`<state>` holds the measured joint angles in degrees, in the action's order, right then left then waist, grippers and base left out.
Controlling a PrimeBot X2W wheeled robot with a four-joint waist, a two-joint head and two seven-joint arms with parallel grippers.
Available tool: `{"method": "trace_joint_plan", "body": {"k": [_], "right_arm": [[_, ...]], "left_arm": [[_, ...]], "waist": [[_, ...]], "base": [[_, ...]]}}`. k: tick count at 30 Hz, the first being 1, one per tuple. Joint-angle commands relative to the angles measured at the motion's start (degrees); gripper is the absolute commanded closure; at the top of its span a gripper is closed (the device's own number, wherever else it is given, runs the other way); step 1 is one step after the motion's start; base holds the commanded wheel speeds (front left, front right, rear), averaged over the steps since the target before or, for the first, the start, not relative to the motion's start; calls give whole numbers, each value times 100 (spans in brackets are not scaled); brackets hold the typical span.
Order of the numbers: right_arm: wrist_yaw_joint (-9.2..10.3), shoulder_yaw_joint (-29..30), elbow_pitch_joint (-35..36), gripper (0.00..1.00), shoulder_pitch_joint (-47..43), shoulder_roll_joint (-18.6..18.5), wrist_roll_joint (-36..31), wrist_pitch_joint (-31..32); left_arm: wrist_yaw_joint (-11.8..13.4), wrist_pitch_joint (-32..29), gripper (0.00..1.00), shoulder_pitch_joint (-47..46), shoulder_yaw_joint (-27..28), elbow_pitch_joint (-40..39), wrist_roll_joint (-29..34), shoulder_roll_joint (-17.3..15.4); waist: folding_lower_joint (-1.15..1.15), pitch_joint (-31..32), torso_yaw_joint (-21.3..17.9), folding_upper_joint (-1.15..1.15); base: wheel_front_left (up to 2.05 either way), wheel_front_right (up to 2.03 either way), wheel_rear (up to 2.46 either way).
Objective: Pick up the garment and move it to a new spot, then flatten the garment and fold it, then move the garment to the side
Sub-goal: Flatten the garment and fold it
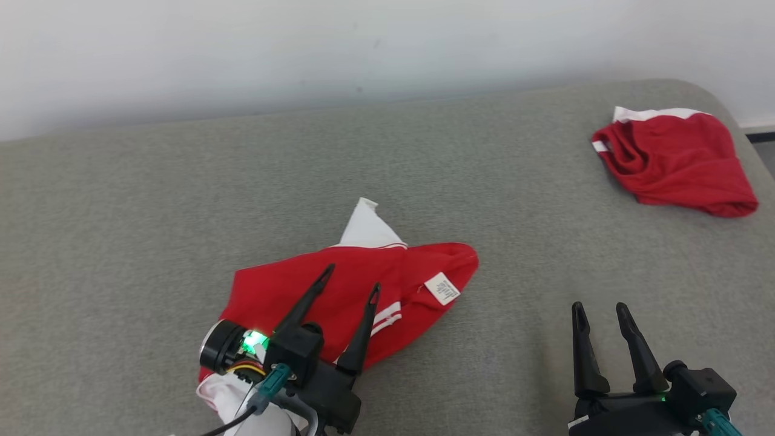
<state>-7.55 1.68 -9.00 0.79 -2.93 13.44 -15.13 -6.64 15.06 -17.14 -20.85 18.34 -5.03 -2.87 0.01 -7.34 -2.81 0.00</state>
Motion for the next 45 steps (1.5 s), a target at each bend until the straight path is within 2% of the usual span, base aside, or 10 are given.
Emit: {"method": "trace_joint_plan", "body": {"k": [1, 8, 16, 17, 18, 20, 32, 36, 38, 45], "right_arm": [[15, -4, -20, 0, 23, 10, 41, 2], [15, 12, -59, 0, -51, 13, 179, 2], [15, 29, -58, 0, -19, 11, 238, 2], [15, 25, -60, 0, -5, 12, 237, 2], [15, 26, -62, 0, 3, 12, 239, 2], [15, 32, -56, 0, 4, 11, 242, 2], [15, 99, -46, 0, -30, 11, 247, 2], [15, 127, -51, 0, 21, 11, 189, 2], [15, 130, -63, 0, 48, 11, 163, 2], [15, 57, -61, 0, 97, 12, 145, 2]], "left_arm": [[-41, 9, 0, -150, -78, 264, 89, -41], [-65, -506, 0, -775, -354, 1286, 81, -154], [-31, -1372, 0, -1147, -692, 1824, 173, -258], [-18, -1417, 16, -1175, -689, 1860, 162, -242], [-1, -1450, 60, -1185, -692, 1897, 150, -238], [15, -1421, 100, -1234, -670, 1913, 101, -231], [-35, -1286, 100, -1346, -804, 1703, -218, -132], [-60, -1184, 100, -1622, -1022, 1413, -445, -26], [-65, -1149, 100, -1858, -1313, 1063, -822, 1], [325, -1256, 100, -2053, -2107, 799, -1528, -12]], "waist": [[-1, -113, -315, 0], [-1, -129, -688, 0], [-1, -130, -773, 0], [-1, -128, -777, 0], [-1, -122, -780, 0], [-1, -117, -781, 0], [-1, -123, -671, 0], [-1, -110, -588, 0], [-1, -98, -557, 0], [-1, -104, -594, 0]], "base": [[0, 0, 0], [0, 0, 0], [0, 0, 0], [0, 0, 0], [0, 0, 0], [0, 0, 0], [0, 0, 0], [0, 0, 0], [0, 0, 0], [0, 0, 0]]}}
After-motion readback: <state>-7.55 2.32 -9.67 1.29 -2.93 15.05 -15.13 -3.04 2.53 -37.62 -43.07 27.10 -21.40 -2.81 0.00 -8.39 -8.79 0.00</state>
